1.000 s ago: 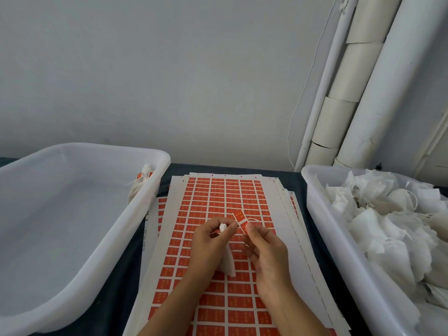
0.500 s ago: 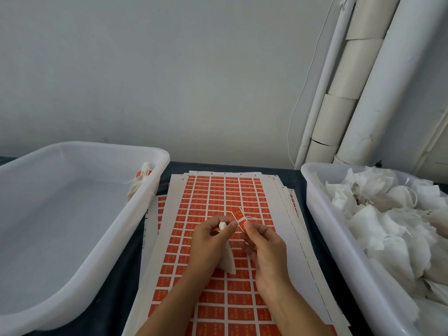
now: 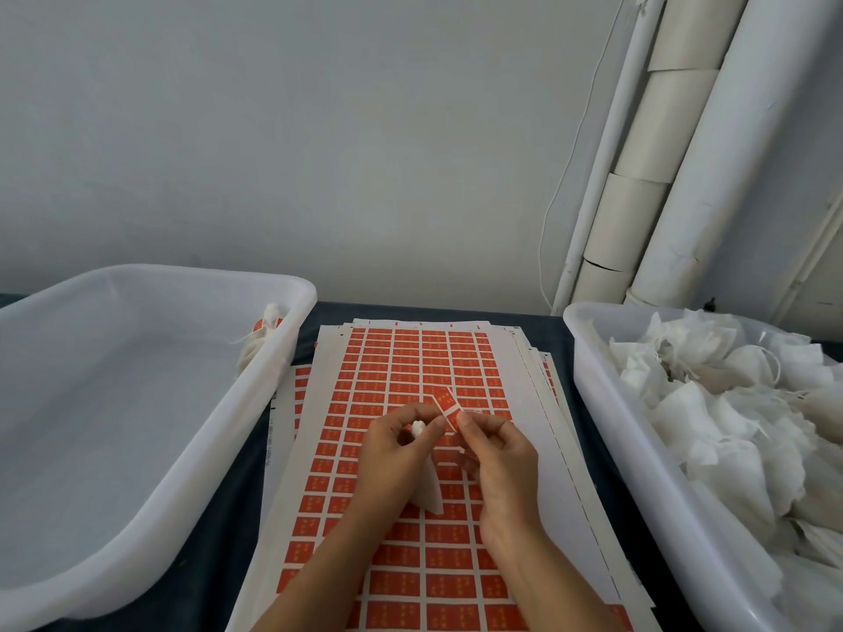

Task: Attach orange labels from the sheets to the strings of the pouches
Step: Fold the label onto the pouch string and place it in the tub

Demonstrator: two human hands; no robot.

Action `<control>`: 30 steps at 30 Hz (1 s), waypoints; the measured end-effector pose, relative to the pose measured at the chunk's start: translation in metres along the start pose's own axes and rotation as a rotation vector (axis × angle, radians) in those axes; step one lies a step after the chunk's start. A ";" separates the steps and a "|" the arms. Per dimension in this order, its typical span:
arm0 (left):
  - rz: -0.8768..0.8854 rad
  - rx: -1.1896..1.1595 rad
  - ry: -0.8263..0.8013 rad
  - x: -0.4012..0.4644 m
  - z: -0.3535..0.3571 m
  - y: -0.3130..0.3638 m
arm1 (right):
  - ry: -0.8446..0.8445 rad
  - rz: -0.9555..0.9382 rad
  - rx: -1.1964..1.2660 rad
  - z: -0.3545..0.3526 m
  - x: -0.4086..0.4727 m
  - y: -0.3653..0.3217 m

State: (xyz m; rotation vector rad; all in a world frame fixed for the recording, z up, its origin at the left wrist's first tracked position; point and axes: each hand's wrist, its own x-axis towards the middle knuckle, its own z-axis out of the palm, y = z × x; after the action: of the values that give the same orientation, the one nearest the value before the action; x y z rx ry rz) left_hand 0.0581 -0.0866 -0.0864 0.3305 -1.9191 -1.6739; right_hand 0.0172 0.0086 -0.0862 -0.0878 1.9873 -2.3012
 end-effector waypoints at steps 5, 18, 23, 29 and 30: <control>0.003 -0.026 -0.019 0.000 -0.001 0.001 | 0.009 -0.025 -0.018 0.000 -0.001 0.000; -0.107 -0.122 0.002 0.001 -0.003 0.005 | -0.023 -0.032 -0.053 -0.003 0.000 0.001; -0.125 -0.099 0.031 0.002 -0.002 0.004 | -0.001 -0.090 -0.194 -0.011 0.004 0.001; -0.124 -0.064 -0.004 0.004 -0.005 0.005 | -0.096 -0.330 -0.438 -0.013 0.005 -0.005; -0.119 -0.059 -0.007 0.003 -0.006 0.005 | -0.095 -0.343 -0.447 -0.013 0.005 -0.005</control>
State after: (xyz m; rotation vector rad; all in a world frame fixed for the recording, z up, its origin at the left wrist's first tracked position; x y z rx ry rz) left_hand 0.0594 -0.0922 -0.0803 0.4237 -1.8836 -1.8068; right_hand 0.0105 0.0220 -0.0837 -0.6007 2.5591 -1.9158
